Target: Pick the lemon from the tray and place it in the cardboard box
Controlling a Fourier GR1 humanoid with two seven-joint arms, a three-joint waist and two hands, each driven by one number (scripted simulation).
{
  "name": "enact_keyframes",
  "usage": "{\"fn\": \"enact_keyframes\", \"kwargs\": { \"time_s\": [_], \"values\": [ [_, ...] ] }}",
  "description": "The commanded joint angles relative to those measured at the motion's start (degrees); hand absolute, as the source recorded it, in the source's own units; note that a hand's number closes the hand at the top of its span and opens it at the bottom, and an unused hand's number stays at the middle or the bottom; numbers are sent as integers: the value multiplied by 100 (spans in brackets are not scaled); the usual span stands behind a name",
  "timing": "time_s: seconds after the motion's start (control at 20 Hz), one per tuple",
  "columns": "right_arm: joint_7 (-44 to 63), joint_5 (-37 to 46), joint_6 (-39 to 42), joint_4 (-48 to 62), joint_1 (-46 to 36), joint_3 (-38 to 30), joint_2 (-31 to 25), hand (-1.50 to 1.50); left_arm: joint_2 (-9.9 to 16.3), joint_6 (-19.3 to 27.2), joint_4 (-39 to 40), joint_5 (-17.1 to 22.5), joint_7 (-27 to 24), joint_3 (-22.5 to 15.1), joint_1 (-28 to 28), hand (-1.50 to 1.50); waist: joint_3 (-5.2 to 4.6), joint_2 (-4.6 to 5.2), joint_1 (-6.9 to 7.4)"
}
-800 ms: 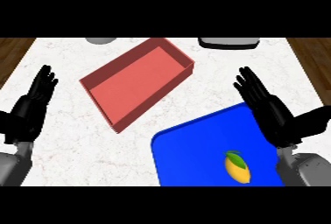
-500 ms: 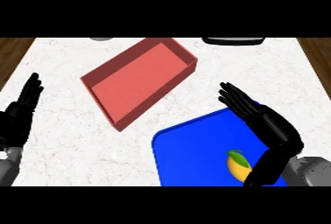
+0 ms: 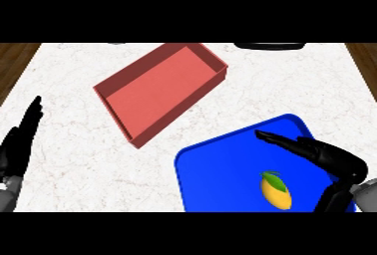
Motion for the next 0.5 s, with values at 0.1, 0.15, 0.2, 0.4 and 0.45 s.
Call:
{"fn": "enact_keyframes", "kwargs": {
  "time_s": [0.1, 0.15, 0.2, 0.4, 0.45],
  "values": [
    [-2389, 1231, 323, 1174, -308, 92, -67, -150, -87, 33, 221, -162, 241, -98, -268, 0, -2, 49, -5],
    [-2640, 1326, 303, 1277, -467, -55, -365, -150, -108, 137, 48, -231, 249, -138, -211, 0, -5, 16, 28],
    [-2721, 1554, 81, 1377, -666, -69, -478, -150, 11, 9, 34, -150, 301, -63, -224, 0, -5, 18, 95],
    [-2934, 2940, -931, 1440, -963, 586, -691, -150, -173, 133, 171, -324, 116, -173, -99, 0, -30, 8, 108],
    [-3002, 3049, -822, 1571, -1217, 622, -885, -150, -160, 100, 250, -301, 214, -122, -247, 0, -36, 16, 97]
  ]
}}
